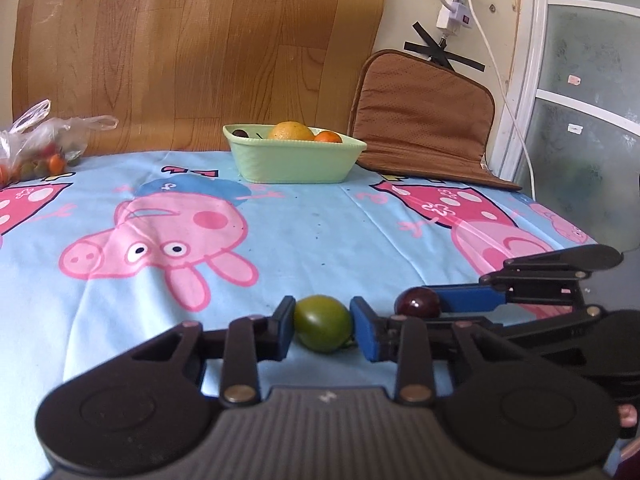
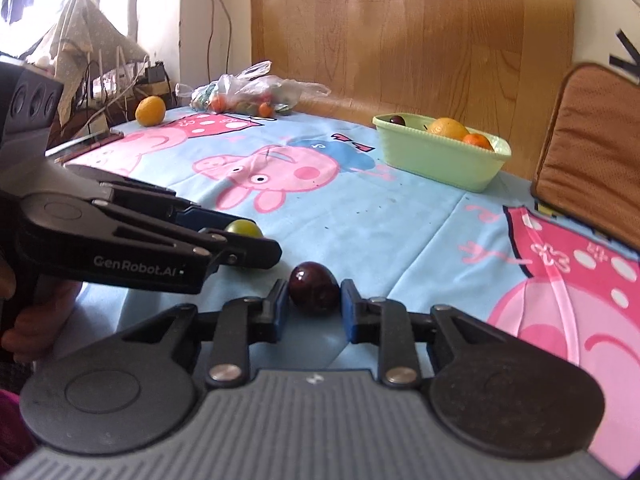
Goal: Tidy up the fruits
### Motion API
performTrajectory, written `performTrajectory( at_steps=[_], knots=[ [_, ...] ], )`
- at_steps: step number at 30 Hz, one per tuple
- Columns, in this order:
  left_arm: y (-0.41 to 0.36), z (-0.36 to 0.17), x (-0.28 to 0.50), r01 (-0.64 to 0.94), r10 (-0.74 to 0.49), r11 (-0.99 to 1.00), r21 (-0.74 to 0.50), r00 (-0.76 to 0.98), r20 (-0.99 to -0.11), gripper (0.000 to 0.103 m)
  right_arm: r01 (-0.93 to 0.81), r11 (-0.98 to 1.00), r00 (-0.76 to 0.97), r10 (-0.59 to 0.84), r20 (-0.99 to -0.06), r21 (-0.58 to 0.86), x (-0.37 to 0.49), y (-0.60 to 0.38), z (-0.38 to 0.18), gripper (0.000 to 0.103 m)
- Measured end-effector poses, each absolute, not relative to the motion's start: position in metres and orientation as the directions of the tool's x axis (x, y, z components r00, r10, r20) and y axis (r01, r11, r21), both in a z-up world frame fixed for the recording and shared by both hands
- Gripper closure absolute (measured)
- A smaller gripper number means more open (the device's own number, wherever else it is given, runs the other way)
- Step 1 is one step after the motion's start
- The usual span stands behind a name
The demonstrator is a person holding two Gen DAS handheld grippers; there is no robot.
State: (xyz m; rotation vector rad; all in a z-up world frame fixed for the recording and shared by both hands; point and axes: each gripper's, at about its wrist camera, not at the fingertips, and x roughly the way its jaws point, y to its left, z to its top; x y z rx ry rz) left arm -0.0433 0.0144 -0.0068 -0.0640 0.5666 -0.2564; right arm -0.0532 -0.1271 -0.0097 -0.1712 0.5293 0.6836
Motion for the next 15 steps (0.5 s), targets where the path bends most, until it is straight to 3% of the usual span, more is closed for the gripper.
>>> performTrajectory(
  at_steps=[15],
  knots=[
    [0.0119, -0.0070, -0.0441, 0.217, -0.243, 0.970, -0.111, 0.816, -0.525, 0.071, -0.596, 0.803, 0.702, 0.518, -0.488, -0.006, -0.0615, -0.1269, -0.0122, 0.073]
  ],
)
